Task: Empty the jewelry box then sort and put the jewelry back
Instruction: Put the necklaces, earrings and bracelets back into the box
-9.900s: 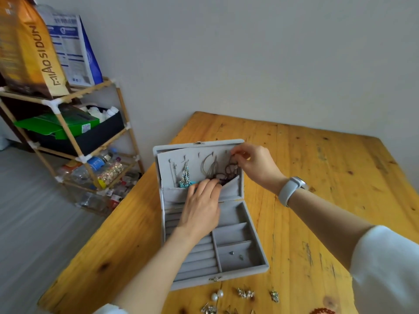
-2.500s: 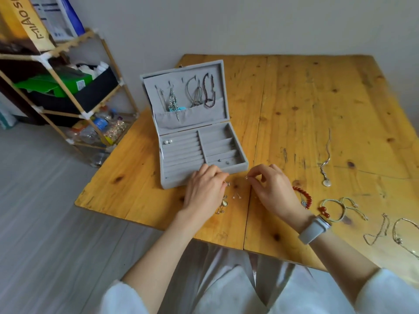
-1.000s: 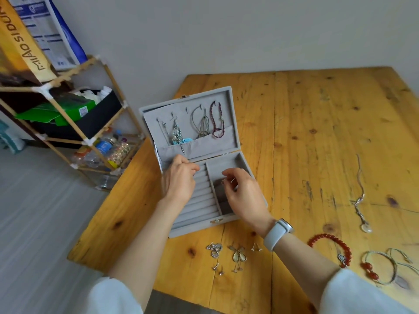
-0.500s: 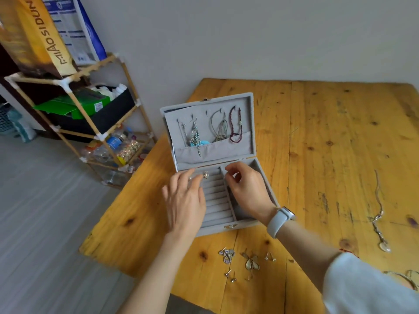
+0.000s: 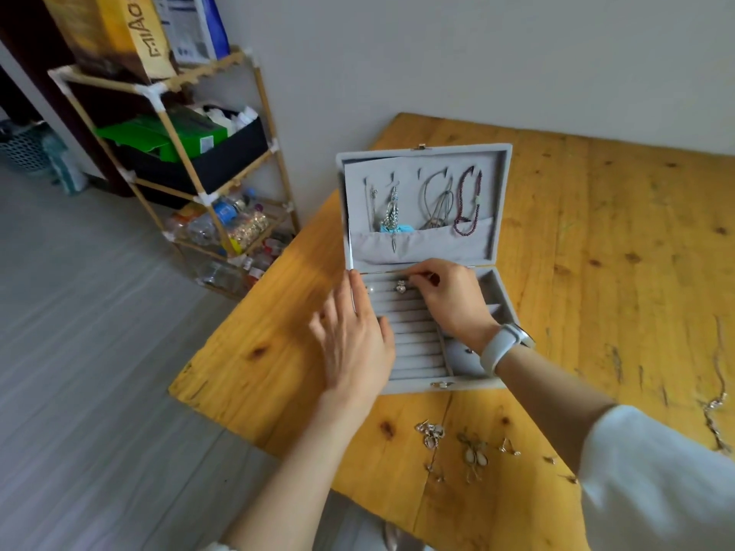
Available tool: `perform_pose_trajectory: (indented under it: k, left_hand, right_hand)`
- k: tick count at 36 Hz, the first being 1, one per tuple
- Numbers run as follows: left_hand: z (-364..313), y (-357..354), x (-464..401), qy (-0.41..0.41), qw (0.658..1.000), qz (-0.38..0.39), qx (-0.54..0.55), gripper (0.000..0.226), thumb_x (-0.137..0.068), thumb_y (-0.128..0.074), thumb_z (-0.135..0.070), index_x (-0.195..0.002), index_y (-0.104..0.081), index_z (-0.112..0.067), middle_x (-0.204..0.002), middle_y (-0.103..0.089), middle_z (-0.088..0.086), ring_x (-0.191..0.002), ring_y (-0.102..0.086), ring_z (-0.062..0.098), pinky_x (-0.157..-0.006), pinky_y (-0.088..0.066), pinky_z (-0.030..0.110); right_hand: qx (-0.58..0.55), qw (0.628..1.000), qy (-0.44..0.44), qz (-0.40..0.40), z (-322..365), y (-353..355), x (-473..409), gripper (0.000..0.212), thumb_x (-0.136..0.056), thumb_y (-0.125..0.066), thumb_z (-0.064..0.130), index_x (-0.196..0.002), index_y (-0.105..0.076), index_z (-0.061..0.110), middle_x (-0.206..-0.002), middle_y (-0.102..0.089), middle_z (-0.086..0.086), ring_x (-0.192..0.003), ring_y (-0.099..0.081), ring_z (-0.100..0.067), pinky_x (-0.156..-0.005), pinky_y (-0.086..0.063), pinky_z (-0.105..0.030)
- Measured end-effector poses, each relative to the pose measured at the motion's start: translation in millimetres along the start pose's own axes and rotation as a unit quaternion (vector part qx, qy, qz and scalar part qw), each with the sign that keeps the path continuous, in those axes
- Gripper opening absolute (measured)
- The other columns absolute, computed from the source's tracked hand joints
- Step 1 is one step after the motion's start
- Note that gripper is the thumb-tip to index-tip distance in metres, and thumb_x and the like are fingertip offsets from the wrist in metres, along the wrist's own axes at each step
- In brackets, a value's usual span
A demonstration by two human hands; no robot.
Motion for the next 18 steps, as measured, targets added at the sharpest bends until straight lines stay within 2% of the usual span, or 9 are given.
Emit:
perform_pose_trajectory:
  k: [7,12,18]
  left_hand:
    - [1.9,-1.5,0.0,0.006,1.0,0.009,0.004,0.075,-0.068,-0.074,-0.024,-0.131,-0.043,0.003,-0.132,-0.051,0.017,-0.11,-0.053,0.034,-0.083,-0.044,0.049]
    - [2.2,-1.2,-0.2,0.009,1.0,0.006,-0.001,0.075,-0.067,-0.075,-0.023,-0.13,-0.045,0.003,-0.13,-0.052,0.016,-0.109,-0.054,0.033,-0.082,-0.044,0.047]
    - [1.1,0.3,0.3,0.008,1.0,0.003,0.001,0.074,-0.067,-0.075,-0.023,-0.13,-0.045,0.003,-0.13,-0.053,0.017,-0.109,-0.054,0.034,-0.083,-0.045,0.047]
  right_hand:
    - [0.007,1.0,0.004,0.001,0.2,-3.8,0.6,0.014,-0.084,-0.06,0.011,-0.093,-0.07,0.011,-0.097,-0.07,-0.012,-0.094,-0.062,-0.031,-0.083,-0.048,-0.041]
    - [0.003,1.0,0.009,0.001,-2.3,-4.8,2.7,0.013,-0.084,-0.06,0.012,-0.093,-0.07,0.011,-0.098,-0.07,-0.008,-0.095,-0.062,-0.027,-0.083,-0.048,-0.038]
    - [0.036,0.999,0.026,0.008,-5.4,-12.4,2.3,0.014,-0.086,-0.059,0.01,-0.094,-0.069,0.009,-0.098,-0.061,-0.01,-0.101,-0.051,-0.027,-0.081,-0.039,-0.032]
Point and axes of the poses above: each hand's wrist, its own x-axis away from the middle knuckle, its own y-axis out of the back of the hand, z = x × y, the point moved 10 cm from there along -x, towards the middle knuckle
